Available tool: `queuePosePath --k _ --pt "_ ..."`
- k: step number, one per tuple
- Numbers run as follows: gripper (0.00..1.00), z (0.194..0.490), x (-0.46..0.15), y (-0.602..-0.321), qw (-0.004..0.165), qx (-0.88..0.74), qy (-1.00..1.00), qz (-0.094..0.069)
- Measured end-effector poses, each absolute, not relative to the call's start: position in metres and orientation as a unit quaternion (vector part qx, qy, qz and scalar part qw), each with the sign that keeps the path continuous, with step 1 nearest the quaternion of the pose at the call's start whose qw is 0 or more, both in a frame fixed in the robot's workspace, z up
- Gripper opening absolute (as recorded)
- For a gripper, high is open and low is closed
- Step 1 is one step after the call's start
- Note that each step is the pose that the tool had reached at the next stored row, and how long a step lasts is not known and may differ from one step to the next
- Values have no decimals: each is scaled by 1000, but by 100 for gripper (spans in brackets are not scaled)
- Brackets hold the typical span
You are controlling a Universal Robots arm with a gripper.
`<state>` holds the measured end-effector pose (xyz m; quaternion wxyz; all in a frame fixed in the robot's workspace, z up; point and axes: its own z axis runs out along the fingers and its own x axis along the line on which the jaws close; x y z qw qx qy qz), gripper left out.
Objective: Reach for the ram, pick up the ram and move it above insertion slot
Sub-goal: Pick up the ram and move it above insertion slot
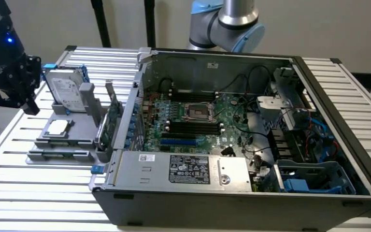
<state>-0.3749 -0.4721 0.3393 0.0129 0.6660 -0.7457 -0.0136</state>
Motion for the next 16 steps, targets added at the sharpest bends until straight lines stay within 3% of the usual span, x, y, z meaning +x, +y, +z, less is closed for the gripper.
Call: queuePosePath --k 16 --pt "11 330 -374 -472 6 746 -666 -3"
